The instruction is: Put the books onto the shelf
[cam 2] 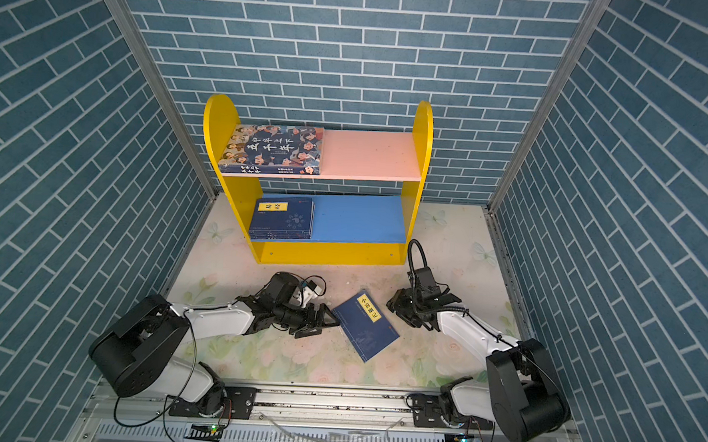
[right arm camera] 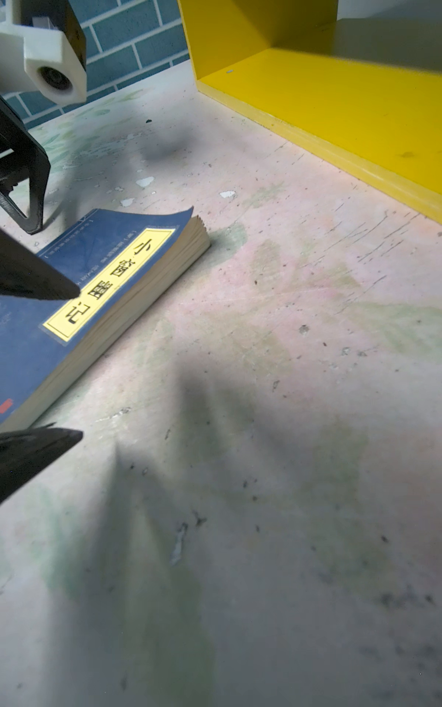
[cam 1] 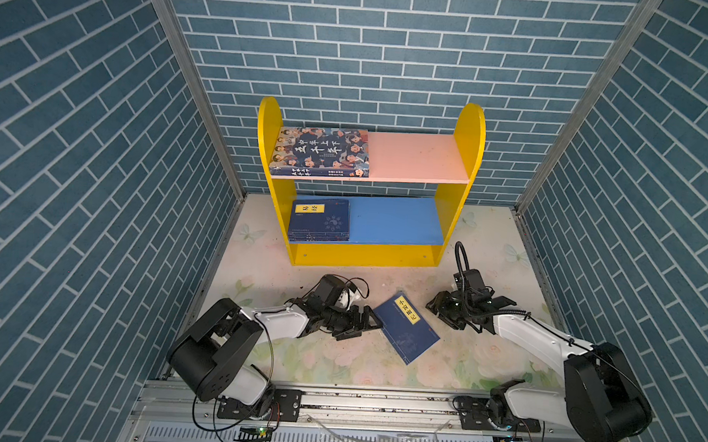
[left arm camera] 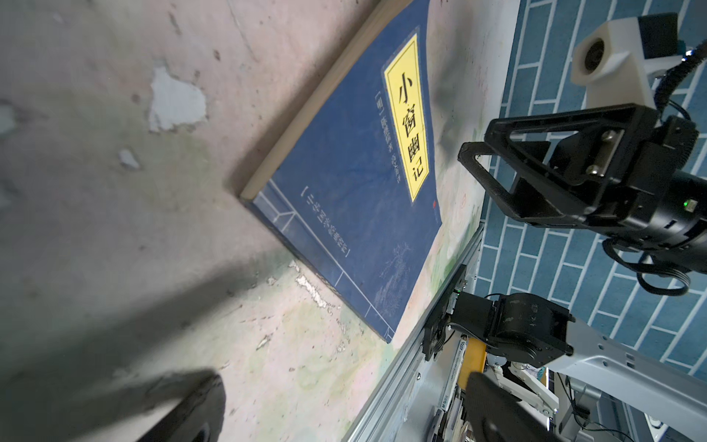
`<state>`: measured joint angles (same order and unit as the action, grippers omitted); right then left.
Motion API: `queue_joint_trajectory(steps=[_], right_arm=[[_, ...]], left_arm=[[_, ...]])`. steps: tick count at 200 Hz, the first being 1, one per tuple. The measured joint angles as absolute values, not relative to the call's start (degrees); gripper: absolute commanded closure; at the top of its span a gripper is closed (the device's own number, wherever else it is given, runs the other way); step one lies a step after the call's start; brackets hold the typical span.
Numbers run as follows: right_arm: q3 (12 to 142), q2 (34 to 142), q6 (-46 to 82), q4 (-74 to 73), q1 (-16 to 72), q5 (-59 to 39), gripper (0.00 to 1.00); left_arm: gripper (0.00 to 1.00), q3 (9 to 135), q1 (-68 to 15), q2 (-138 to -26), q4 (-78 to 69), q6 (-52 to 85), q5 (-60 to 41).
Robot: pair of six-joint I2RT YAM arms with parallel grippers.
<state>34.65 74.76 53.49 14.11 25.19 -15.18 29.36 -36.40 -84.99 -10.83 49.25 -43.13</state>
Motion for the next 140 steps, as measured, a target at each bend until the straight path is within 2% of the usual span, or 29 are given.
queue_joint_trajectory(steps=[140], right_arm=[[33.9, 80.2, 52.0, 10.1, 24.8, -20.2, 0.45]], left_arm=[[0.0, 30.9, -38.1, -87.6, -12.9, 48.9, -42.6]])
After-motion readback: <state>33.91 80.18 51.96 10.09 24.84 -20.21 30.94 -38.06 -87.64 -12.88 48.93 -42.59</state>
